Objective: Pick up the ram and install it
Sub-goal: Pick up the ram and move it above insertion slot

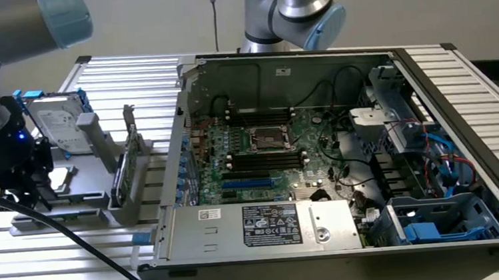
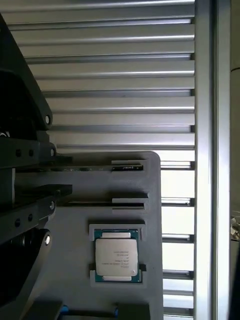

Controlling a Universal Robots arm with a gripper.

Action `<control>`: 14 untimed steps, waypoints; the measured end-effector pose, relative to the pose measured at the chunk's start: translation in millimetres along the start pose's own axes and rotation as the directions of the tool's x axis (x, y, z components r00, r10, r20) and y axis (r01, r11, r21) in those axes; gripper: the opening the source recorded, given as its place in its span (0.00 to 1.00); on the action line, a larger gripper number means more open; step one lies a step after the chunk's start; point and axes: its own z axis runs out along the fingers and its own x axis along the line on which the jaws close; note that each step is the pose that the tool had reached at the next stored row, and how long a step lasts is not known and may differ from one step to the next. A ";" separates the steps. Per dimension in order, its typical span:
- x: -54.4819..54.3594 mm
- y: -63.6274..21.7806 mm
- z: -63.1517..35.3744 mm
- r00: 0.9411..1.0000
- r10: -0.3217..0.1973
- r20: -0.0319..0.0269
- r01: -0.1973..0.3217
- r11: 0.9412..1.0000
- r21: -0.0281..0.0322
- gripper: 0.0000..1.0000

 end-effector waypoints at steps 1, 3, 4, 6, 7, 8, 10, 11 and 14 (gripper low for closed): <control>0.2 0.0 2.0 1.000 -0.003 0.000 0.003 1.000 0.000 0.31; 0.7 -0.3 5.6 1.000 -0.011 0.000 0.011 1.000 0.000 0.31; 1.1 -0.4 7.4 1.000 -0.015 -0.001 0.015 1.000 0.000 0.31; 2.4 -0.5 11.1 1.000 -0.024 -0.001 0.024 1.000 0.001 0.31; 3.3 -0.6 12.9 1.000 -0.028 -0.001 0.028 1.000 0.001 0.31; 4.1 -0.6 14.7 0.999 -0.032 -0.001 0.032 0.999 0.001 0.31; 5.2 -0.7 18.5 0.999 -0.044 -0.002 0.044 0.999 0.001 0.31; 5.4 -0.7 20.2 0.999 -0.050 -0.002 0.050 0.999 0.001 0.31; 6.2 -1.0 23.5 0.998 -0.064 0.004 0.064 0.998 0.002 0.31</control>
